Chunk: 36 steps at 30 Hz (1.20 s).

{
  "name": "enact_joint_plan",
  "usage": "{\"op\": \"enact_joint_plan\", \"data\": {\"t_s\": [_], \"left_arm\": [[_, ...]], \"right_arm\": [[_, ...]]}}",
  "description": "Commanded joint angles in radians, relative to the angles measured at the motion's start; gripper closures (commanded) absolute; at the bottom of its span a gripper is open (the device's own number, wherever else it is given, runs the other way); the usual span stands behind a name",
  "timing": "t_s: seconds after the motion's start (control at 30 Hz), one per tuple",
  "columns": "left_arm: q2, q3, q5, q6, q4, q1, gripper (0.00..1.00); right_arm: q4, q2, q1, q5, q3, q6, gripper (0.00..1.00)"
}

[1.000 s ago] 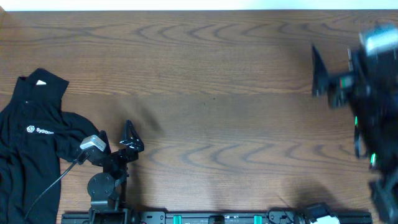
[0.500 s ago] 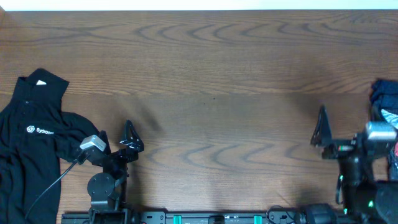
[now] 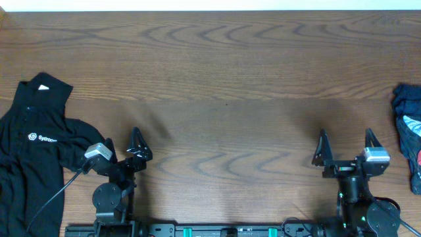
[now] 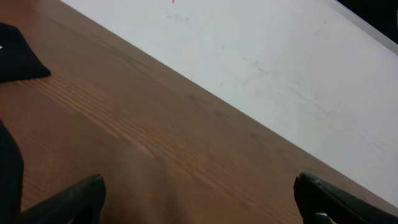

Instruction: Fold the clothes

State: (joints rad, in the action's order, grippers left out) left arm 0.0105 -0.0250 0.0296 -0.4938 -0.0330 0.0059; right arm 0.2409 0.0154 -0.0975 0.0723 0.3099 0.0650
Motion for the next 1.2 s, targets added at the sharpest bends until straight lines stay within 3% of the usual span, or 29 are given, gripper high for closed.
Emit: {"op": "enact_joint_plan", "data": {"t_s": [0.0,0.47,1.17], "left_arm": [[-0.006,0.021,0.012,0.010,-0.037,0.004,0.02],[-0.006,0.021,0.012,0.010,-0.037,0.004,0.02],[-0.006,0.021,0.012,0.010,-0.037,0.004,0.02]], "right_arm": [[-0.030,-0.010,-0.013,-0.029,-0.037,0.042,0.01],[-0.101,-0.010,-0.032,-0.081,-0.199,0.005,0.01],[-0.137,-0.011,0.021,-0.134,-0.289,-0.014,0.01]]}}
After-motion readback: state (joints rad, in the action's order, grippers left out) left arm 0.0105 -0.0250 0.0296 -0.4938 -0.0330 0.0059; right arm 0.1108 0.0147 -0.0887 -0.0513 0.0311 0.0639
